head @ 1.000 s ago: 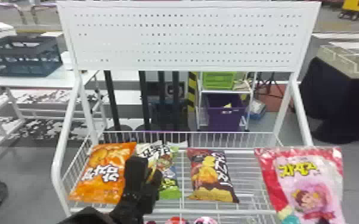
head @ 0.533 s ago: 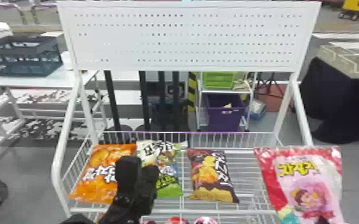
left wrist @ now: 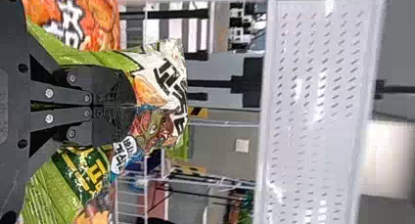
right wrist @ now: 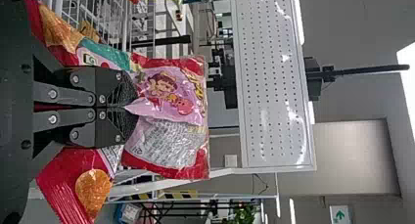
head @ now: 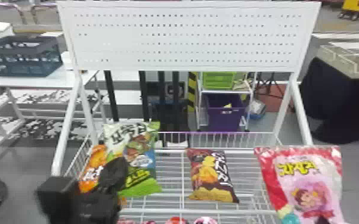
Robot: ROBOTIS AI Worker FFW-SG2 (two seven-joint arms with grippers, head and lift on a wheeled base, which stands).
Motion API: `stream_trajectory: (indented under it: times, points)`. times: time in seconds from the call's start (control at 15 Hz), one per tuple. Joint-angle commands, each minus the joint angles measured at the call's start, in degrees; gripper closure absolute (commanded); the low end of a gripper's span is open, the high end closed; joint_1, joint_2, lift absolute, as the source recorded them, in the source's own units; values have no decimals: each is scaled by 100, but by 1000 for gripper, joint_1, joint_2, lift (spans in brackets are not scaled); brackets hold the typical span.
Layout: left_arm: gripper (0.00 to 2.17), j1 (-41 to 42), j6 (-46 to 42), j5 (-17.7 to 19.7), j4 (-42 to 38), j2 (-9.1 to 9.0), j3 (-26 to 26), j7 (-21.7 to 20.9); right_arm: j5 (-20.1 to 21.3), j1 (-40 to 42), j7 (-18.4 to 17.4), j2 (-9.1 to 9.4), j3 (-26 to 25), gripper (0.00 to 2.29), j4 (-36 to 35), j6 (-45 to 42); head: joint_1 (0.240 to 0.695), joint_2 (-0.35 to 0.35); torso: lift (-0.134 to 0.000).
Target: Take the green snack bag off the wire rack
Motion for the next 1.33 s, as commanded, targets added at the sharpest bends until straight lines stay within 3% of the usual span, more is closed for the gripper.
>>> stream_trajectory:
  times: [0.0, 0.13, 0.33, 0.47, 1.27]
  points:
    - [1949, 981, -689, -64, -307, 22, 649, -119, -10, -21, 0, -9, 13, 2233, 3, 0, 499, 0, 0]
    - [1949, 1632, -1445, -64, -316, -83, 1106, -303, -10, -30, 9, -9, 31, 2229, 12, 0, 499, 0, 0]
    - [1949, 2581, -2395, -64, -448, -400, 1774, -655, -10, -4, 9, 0, 31, 2233, 12, 0, 499, 0, 0]
    - [1949, 2994, -2852, -90, -466, -725, 1968, -971, 16, -4, 9, 8, 40, 2233, 12, 0, 499, 0, 0]
    - [1949, 3143, -2922, -213, -536, -751, 1959, -1007, 42, 102, 18, 26, 48, 2233, -58, -53, 499, 0, 0]
